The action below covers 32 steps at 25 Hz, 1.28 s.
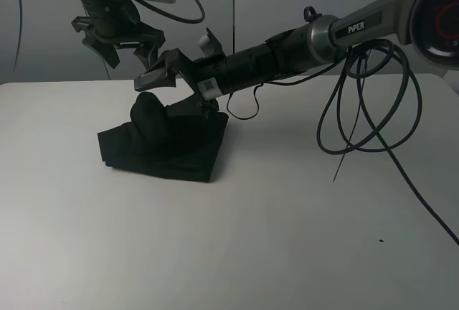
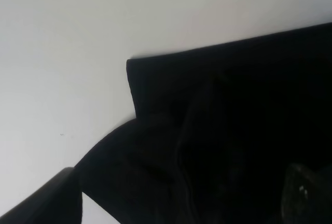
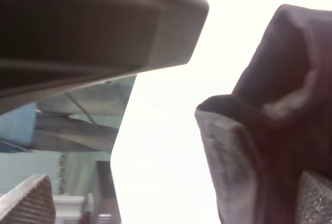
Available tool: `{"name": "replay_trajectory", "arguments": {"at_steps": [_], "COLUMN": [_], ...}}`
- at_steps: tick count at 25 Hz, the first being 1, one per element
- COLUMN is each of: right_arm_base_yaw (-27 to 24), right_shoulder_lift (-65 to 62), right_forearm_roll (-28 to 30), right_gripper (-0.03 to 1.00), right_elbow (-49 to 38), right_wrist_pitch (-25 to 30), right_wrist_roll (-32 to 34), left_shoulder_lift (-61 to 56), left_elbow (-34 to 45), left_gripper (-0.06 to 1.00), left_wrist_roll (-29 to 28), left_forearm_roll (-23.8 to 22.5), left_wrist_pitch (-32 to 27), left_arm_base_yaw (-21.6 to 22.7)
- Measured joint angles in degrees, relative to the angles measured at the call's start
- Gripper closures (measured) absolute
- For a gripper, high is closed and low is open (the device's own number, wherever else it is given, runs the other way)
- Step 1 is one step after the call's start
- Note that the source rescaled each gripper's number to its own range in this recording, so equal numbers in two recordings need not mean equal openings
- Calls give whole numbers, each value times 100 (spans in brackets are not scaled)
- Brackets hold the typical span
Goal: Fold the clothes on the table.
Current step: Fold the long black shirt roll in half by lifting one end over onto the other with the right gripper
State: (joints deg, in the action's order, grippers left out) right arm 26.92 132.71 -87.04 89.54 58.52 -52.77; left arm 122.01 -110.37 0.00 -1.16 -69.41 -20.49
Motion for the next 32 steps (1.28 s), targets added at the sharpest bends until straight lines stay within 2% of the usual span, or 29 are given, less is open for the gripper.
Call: {"name": "replay_trajectory", "arguments": {"at_steps": [4, 8, 12, 20, 26, 32], "right_arm_base_yaw": [-116, -116, -28, 679, 819, 824], "right_shoulder_lift": [-300, -446, -456, -456, -456, -456], "right_forearm_roll": [740, 1746, 2474, 3506, 3619, 3667], "right_gripper": [-3, -3, -3, -3, -3, -3], "right_elbow": [13, 13, 13, 13, 13, 13], "right_wrist_pitch": [168, 298, 343, -412, -824, -984], "right_wrist_roll": [-39, 142, 197, -26, -33, -33], "left_shoulder_lift": [0, 0, 0, 0, -122, -929], "left_elbow": [0, 0, 0, 0, 0, 270], "left_gripper": [-5, -5, -5, -5, -5, -5], "left_wrist_roll": [0, 0, 0, 191, 508, 599], "left_forearm_roll": [0, 0, 0, 0, 64, 116], "left_wrist_pitch": [0, 0, 0, 0, -21, 74], "left_arm_base_yaw": [0, 0, 0, 0, 0, 76]}}
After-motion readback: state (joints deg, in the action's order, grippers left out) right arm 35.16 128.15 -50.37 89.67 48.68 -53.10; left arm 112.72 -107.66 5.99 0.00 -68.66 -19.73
